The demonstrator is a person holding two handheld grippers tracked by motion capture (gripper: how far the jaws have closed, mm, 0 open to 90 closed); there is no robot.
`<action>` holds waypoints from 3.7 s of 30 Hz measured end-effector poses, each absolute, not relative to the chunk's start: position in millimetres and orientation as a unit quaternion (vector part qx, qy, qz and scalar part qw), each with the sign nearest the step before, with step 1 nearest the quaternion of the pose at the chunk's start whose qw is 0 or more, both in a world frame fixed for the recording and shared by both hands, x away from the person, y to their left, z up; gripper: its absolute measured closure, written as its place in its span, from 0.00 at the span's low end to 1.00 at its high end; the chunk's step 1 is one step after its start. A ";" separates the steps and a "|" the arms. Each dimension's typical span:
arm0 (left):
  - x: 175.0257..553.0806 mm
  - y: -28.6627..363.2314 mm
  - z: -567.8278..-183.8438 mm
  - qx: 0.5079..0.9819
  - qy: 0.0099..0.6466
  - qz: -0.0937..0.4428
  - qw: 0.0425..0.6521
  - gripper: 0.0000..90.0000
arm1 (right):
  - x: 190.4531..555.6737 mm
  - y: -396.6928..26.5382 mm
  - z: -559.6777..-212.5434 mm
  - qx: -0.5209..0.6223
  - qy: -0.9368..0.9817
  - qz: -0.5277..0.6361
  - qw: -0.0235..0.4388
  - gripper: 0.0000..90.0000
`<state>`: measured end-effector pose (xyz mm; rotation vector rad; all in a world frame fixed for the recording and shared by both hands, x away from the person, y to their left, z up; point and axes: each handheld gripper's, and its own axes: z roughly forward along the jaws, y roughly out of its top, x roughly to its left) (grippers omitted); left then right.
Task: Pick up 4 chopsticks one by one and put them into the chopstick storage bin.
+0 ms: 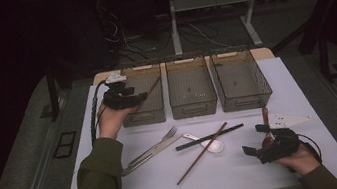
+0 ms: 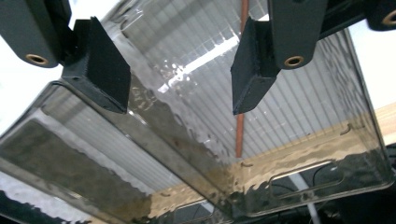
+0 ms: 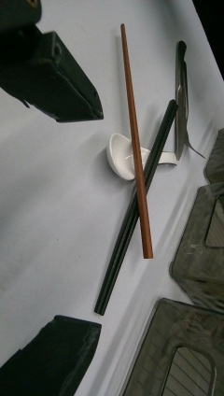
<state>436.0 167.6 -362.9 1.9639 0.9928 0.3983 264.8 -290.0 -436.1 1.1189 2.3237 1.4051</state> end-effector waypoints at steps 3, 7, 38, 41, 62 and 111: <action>430.4 165.4 -360.1 0.794 0.391 0.154 0.439 0.37 | 264.5 -290.1 -436.1 0.379 0.786 0.477 0.102 0.01; 420.9 161.4 -357.1 0.794 0.381 0.154 0.448 0.33 | 264.4 -290.4 -435.8 0.378 0.788 0.475 0.101 0.01; 324.7 120.4 -371.2 0.817 0.291 0.130 0.480 0.22 | 264.7 -288.6 -434.9 0.376 0.785 0.481 0.102 0.01; 317.5 116.5 -376.5 0.821 0.284 0.126 0.480 0.22 | 265.0 -289.0 -435.1 0.377 0.785 0.481 0.101 0.01; 283.2 100.4 -412.4 0.833 0.261 0.086 0.481 0.21 | 263.9 -289.1 -435.3 0.380 0.786 0.478 0.101 0.01; 279.1 53.9 -444.6 0.867 0.247 0.027 0.431 0.70 | 263.8 -289.0 -435.4 0.377 0.787 0.478 0.101 0.01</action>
